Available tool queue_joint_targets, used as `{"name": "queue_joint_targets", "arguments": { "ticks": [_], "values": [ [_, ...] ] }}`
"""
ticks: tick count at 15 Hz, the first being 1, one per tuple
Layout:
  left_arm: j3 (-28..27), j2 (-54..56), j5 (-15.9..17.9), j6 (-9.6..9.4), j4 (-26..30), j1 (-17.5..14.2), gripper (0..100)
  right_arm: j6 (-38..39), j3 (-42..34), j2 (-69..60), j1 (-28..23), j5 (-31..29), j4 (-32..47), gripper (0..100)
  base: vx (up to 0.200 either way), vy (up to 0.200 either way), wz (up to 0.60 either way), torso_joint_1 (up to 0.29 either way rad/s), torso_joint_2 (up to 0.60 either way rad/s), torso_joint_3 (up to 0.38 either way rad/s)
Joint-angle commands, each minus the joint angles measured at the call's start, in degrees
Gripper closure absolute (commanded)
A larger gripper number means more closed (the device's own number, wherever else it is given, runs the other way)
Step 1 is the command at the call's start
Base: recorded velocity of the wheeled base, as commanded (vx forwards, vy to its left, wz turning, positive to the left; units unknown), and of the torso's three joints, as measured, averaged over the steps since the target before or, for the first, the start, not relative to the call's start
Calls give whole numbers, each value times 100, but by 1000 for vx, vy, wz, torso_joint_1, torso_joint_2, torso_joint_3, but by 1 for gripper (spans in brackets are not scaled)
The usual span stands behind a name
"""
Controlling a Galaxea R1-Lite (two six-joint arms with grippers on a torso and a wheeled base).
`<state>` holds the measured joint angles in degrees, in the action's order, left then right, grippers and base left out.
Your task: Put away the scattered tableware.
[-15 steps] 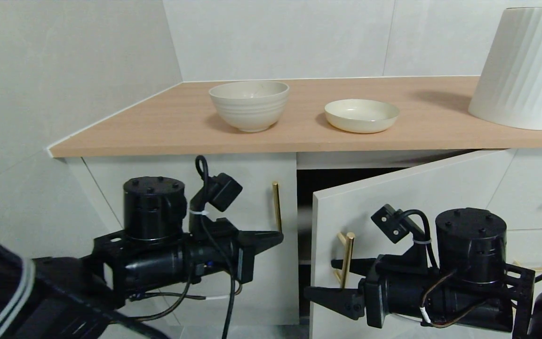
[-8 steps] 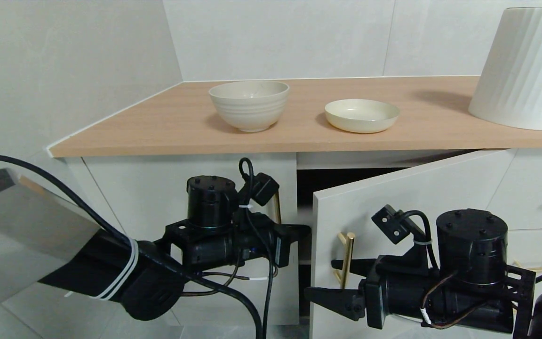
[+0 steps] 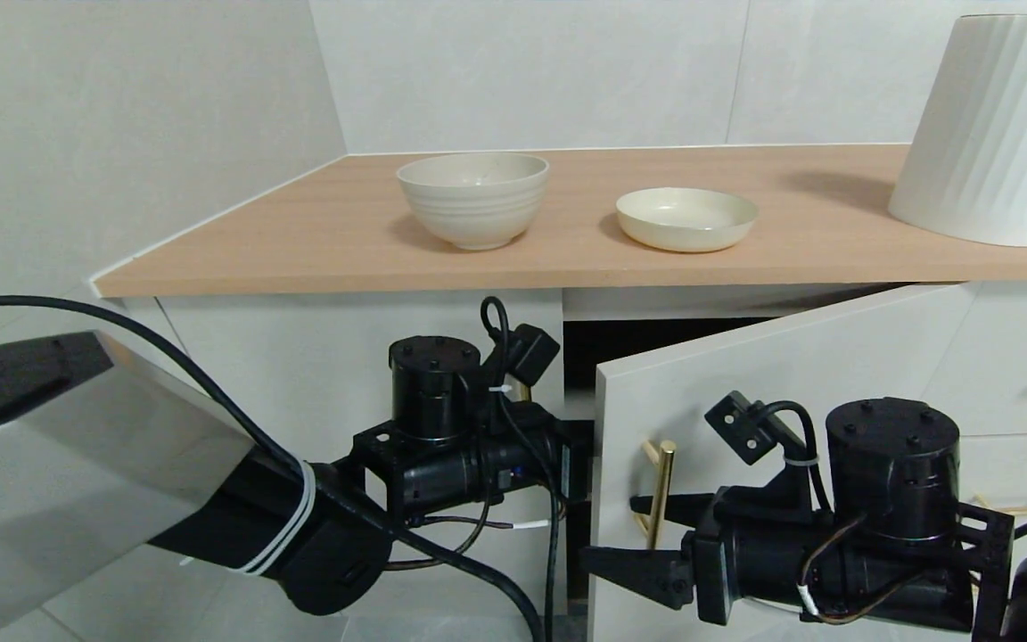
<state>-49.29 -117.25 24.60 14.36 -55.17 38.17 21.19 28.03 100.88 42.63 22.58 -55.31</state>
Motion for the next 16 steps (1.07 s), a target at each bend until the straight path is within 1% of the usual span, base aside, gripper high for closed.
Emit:
{"name": "queue_joint_targets", "arguments": {
  "ticks": [1,3,5,6,9,11,14,16],
  "values": [
    [33,18,1,-3,-20,50,100,-18,-25,-68,-62,-16,-15,0,0,0,0,0,0,0],
    [33,9,10,-3,-28,59,100,-18,-25,-86,-159,-25,-15,0,0,0,0,0,0,0],
    [16,-35,27,-3,-213,129,100,-36,-52,-86,-334,-34,-15,0,0,0,0,0,0,0],
    [16,-61,36,-3,-327,156,100,-45,-122,-103,-528,-34,-24,0,0,0,0,0,0,0],
    [24,-26,45,-3,-354,165,100,-80,-254,-411,-1152,-25,-33,0,0,0,0,0,0,0],
    [24,-17,45,-3,-354,173,100,-132,-772,-1017,-1477,-8,-24,0,0,0,0,0,0,0],
    [42,-26,36,-3,-345,191,100,-132,-1335,-1844,-1486,-8,46,0,0,0,0,0,0,0],
    [68,-17,36,-3,-345,226,100,-132,-1467,-2292,-1451,-8,451,0,0,0,0,0,0,0]
  ]
}}
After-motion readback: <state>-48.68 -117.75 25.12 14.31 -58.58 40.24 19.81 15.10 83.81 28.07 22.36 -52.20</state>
